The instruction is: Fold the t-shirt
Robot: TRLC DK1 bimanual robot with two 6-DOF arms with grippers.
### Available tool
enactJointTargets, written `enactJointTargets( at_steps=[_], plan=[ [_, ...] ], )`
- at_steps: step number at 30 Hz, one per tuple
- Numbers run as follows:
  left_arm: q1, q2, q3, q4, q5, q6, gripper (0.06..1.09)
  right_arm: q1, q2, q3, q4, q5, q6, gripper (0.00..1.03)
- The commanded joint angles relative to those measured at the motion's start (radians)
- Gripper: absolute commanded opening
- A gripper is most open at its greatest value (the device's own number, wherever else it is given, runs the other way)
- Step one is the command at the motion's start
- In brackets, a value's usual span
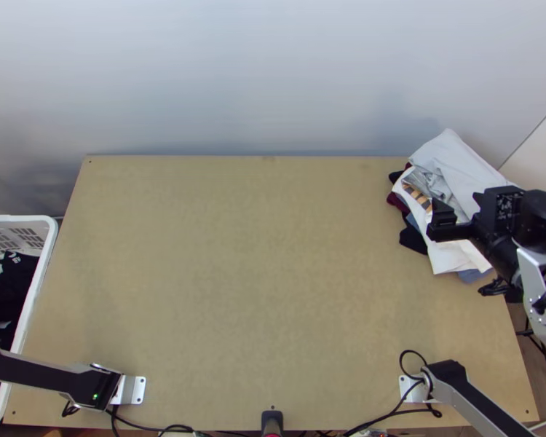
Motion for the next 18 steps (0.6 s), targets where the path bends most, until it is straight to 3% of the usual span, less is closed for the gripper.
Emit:
enactJointTargets(
  at_steps=[1,4,8,13,18],
  plan=[
    [0.022,0.310,0.322,-0.068,-0.087,-0.040,1.00,0.014,0.039,0.051,-0.024,-0.001,-0.008,0.92],
    [0.034,0.417,0.444,-0.060,-0.150,-0.040,1.00,0.016,0.042,0.044,-0.023,-0.001,-0.002,0.92],
    [0.049,0.563,0.620,-0.155,-0.155,-0.103,1.00,0.011,0.042,0.034,-0.024,0.001,-0.003,0.92],
    [0.042,0.635,0.678,-0.148,-0.153,-0.166,0.92,0.011,0.071,0.074,-0.018,0.002,-0.019,0.92],
    [0.019,0.695,0.684,-0.109,-0.153,-0.166,0.91,0.011,0.119,0.135,-0.021,0.007,-0.025,0.92]
  ],
)
